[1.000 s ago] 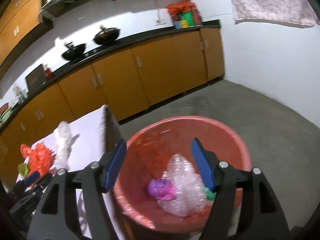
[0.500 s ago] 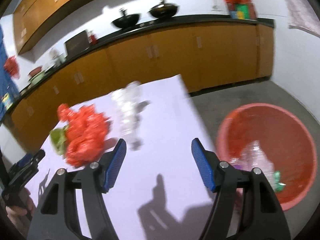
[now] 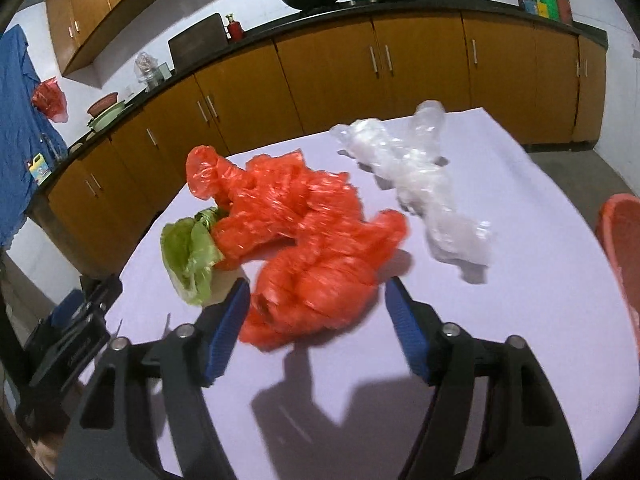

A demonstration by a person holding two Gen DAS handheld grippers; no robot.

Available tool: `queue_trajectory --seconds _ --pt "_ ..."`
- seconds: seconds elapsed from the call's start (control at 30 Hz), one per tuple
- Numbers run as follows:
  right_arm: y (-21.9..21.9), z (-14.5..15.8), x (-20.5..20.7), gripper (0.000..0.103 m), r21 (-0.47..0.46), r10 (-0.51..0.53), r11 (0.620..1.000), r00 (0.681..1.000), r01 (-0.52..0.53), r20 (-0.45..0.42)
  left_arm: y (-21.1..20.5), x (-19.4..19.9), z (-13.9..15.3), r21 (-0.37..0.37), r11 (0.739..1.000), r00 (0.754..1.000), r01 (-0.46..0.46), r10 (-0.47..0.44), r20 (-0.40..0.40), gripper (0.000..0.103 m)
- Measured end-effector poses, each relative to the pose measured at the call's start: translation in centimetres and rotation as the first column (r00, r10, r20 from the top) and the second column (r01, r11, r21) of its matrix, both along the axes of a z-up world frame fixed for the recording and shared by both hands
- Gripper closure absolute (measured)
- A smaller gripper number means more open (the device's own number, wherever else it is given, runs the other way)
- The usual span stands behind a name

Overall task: Collect trash
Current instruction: 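Grasp the red bag with the right tool while the left tool grasps the olive-green bag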

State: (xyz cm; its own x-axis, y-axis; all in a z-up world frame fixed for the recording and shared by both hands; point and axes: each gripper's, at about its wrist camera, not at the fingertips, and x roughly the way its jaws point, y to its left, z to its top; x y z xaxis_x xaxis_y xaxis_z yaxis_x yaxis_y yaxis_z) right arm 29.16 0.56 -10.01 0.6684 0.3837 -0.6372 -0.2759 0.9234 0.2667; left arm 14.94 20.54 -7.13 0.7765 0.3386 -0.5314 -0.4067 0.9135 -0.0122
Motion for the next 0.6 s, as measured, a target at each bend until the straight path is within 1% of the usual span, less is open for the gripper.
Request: queue_trajectory --seconds 0.1,0.23,0.27,0.3,0.33,0.4,0.5,0.6 --pt "1.3 -0.3 0.6 0.024 -0.008 -0.014 1.0 1.0 0.014 -0.007 1.0 0.1 0.0 -0.019 1.0 1.0 -0.01 0.01 0.007 0.016" --pt "2.6 -1.4 1.6 0.024 -0.08 -0.032 0.996 0.999 0.03 -0.027 1.5 0.4 0.2 -0.025 1.0 1.0 -0.006 0.007 0.014 0.015" --pt "2.6 -1.8 1.7 0.025 -0.093 -0.04 0.995 0.999 0.036 -0.034 1.5 0.5 0.2 -0.025 1.0 1.0 -0.002 0.003 0.015 0.015" --pt "2.5 -2.2 1.8 0.036 -0.096 -0.044 0.995 0.998 0.04 -0.04 1.4 0.7 0.2 -0.025 1.0 1.0 0.003 -0.003 0.016 0.014" --pt "2.3 -2.5 1.9 0.042 -0.098 -0.044 0.994 0.998 0.039 -0.048 1.3 0.7 0.2 -0.024 1.0 1.0 0.008 -0.008 0.017 0.014" --pt "1.9 -3.0 2.1 0.048 -0.096 -0.044 0.995 0.997 0.038 -0.056 1.0 1.0 0.2 -0.026 0.999 1.0 0.022 -0.021 0.019 0.013" --pt "1.2 -2.9 1.8 0.051 -0.079 -0.036 0.996 0.998 0.032 -0.046 -0.1 1.6 0.3 -0.032 0.998 0.998 0.056 -0.056 0.027 0.011" --pt "0.5 -2.6 1.2 0.052 -0.078 -0.032 0.996 0.999 0.03 -0.022 -1.5 2.0 0.5 -0.033 0.995 0.995 0.094 -0.093 0.038 0.008"
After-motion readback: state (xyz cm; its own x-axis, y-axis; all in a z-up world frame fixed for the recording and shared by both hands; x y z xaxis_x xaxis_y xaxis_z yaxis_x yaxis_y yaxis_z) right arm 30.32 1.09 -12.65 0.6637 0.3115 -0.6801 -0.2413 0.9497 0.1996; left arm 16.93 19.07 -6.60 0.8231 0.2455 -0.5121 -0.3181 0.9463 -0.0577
